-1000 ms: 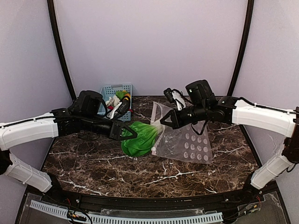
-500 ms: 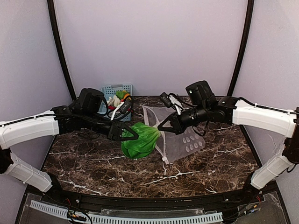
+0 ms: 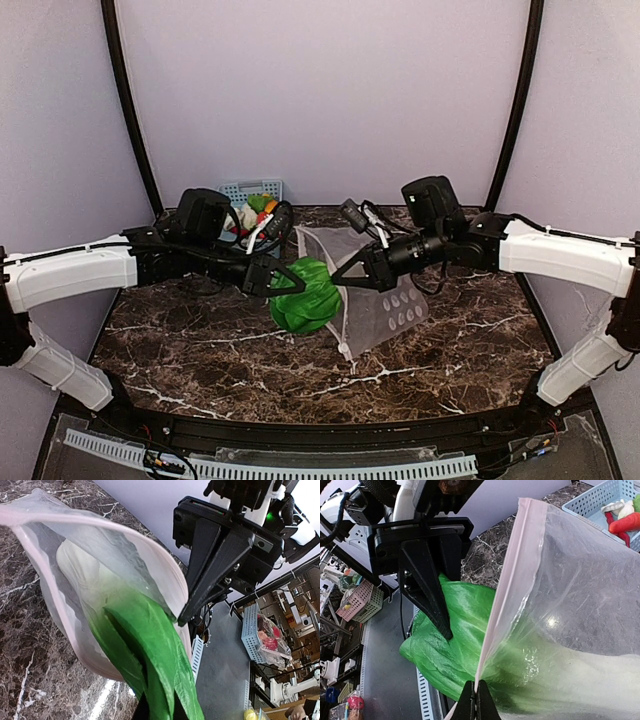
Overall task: Place the food in the zip-top bag and seal the zipper
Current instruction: Place the fake vegetable in the zipper food storage bag.
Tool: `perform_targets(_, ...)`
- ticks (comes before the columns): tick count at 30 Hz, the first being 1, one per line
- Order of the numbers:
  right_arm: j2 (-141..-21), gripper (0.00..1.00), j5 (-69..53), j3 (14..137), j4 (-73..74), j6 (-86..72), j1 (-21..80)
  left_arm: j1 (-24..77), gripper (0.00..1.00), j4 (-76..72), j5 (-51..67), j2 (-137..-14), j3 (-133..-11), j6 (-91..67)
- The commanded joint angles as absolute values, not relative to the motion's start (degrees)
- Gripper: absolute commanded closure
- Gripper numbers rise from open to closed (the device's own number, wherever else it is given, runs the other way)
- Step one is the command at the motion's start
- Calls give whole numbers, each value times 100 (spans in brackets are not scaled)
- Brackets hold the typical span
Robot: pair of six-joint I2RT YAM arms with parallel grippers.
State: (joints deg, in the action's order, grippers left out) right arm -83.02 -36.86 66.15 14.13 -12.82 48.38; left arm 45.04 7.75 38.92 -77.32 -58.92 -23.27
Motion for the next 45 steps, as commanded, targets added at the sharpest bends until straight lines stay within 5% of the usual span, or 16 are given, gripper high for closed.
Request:
perform_targets(1,-8391,100,-3982,6565,920,-1454,4876,4608,99,117,3762,-7796,-6008,-2582)
perform_targets(19,-8675,100,-3818,6450,255,-1867,4891,5035,99,186,2420,-8706,-6760,-2788)
perform_targets(26,-8866,100,-3774,6457,70,-2024,4887,5117,89,-274,2316,-9079,-6813,-3092)
perform_targets(32,-8812,100,-3155,6413,247,-2151,4840,5137,72,184,1875,-8954,-6802,-2826)
perform_targets(39,-8711,100,-2838,6270,332,-2318,4697,5137,36,780,1505,-8217,-6598,-2606)
perform_targets(45,-8694,100,-2842,6279,331,-2331,4641,5141,25,974,1476,-7404,-6126,-2760)
